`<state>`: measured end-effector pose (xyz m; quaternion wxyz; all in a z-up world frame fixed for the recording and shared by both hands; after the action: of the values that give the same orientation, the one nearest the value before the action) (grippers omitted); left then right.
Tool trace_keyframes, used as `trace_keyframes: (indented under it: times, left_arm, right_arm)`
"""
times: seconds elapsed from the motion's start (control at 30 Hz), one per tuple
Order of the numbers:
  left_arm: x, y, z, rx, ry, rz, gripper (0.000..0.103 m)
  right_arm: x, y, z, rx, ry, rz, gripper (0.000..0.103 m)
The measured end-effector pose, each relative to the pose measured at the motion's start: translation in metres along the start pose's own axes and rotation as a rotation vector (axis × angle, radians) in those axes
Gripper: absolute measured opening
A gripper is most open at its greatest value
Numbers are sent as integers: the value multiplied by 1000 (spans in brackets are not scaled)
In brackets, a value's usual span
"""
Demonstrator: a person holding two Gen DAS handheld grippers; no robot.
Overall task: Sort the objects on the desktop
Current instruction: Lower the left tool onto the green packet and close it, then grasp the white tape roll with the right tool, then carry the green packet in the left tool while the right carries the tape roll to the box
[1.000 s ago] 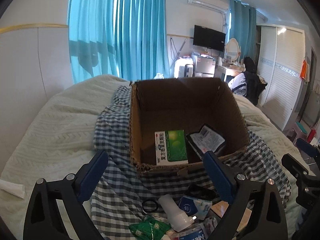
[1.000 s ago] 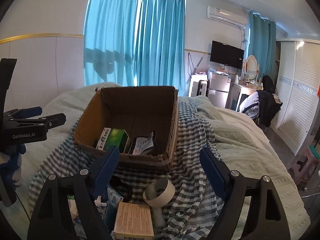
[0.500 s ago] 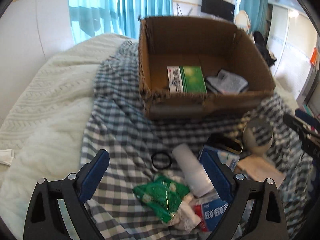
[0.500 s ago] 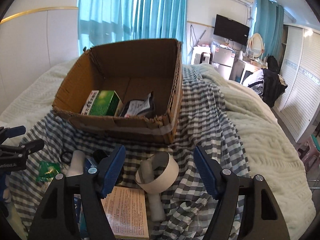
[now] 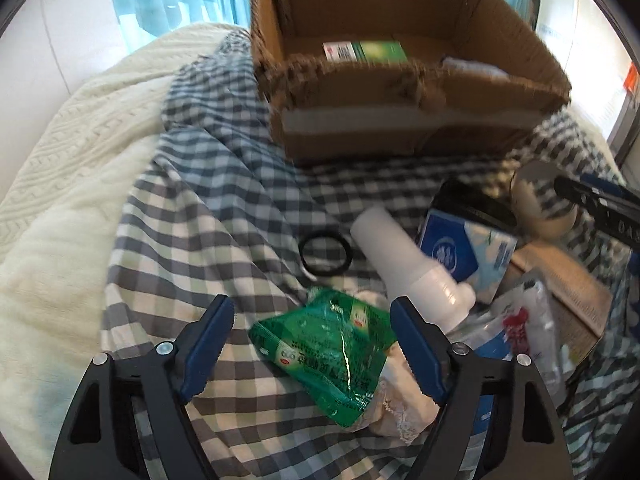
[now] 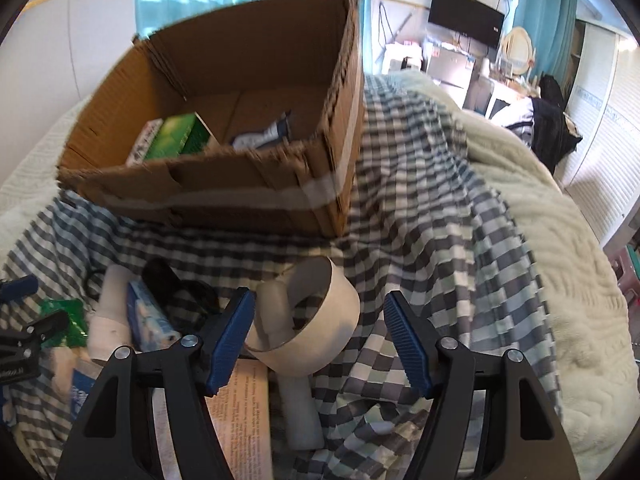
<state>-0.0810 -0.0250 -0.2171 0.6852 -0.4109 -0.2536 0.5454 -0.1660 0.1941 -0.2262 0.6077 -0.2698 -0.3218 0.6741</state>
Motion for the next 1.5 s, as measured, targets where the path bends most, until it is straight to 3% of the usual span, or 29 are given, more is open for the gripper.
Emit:
trace_keyframes:
  times: [0.07,0.2,0.4,0.43,0.47,0.53,0.63,1.03,1.5]
  left_arm:
    - [1,4,-4,1,4,16,83]
    - [14,8,-11,-9,64,19,77]
    - [19,10,-15,-18,78,6,63]
    - [19,9,-15,-17,76,-1,62]
    - [19,8,-16,-16,75,-7,51]
    - [19,6,-16,-13,72,-19,48]
    - [20,4,-17,-7,63,-29,43]
    - [12,-22,0,81,23,-70,39]
    - [7,-100,24,269,41,-97,39]
  right_arm:
    - [2,9,-1,-27,7,-2,64]
    - [5,24,-8,-77,4,-19,48]
    - [8,32,-14,-108,11,-41,44]
    - [8,33,-14,-110,14,-46,38]
    - [8,34,-15,-115,18,-50,33]
    - [10,32,-16,-117,26,-49,14]
    - [7,27,-17,-98,23,-50,8]
    - [2,-22,-12,18,31,-57,6]
    - [-18,-113,6,198,5,-56,6]
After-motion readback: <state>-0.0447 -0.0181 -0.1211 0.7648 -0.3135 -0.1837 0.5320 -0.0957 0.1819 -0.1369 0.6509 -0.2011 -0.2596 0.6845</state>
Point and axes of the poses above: each gripper's, at about its wrist camera, not at the fingertips, and y roughly the way its jaws point, x to its right, z to its top, the point moved 3 cm from there along y, roughly the way its jaws point, and after that the axes turned 3 degrees about z, right-handed, at the moved point
